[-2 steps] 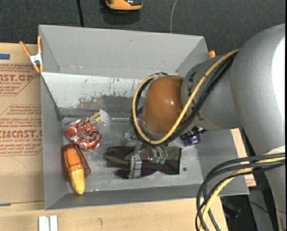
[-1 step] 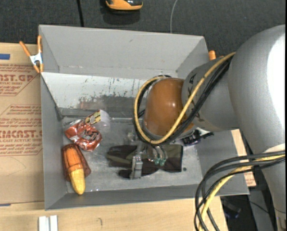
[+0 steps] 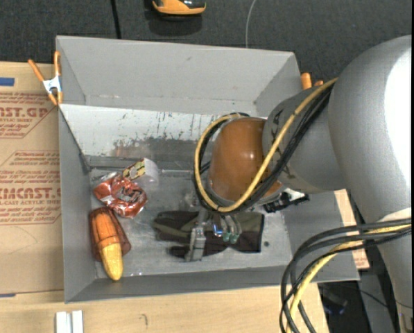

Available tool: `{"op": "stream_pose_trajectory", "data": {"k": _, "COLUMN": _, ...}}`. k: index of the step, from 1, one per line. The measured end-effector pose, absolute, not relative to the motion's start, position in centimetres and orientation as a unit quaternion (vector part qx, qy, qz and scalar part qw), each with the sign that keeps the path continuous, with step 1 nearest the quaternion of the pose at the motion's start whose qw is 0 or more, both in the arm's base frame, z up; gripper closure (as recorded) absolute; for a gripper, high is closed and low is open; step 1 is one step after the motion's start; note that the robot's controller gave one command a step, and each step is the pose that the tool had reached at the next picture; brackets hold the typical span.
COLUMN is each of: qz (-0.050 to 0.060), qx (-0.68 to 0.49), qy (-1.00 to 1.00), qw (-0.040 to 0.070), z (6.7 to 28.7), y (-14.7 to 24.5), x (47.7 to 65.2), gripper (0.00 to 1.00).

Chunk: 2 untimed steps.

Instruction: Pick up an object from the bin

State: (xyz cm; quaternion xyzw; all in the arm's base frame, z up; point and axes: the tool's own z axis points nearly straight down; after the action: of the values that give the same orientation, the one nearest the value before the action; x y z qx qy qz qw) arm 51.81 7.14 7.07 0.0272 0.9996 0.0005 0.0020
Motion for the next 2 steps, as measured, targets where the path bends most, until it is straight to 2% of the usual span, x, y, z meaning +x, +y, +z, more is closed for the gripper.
{"op": "stream_pose_trajectory", "data": {"k": 1, "qz": 0.000, "qx": 0.015, "qy": 1.000, "qw": 0.000, "z": 7.16, "y": 7.21, "x": 52.63, "gripper": 1.00}}
{"op": "stream_pose_trajectory", "data": {"k": 2, "qz": 0.000, "qx": 0.015, "qy": 1.000, "qw": 0.000, "z": 7.16, "y": 7.22, "x": 52.63, "gripper": 1.00}}
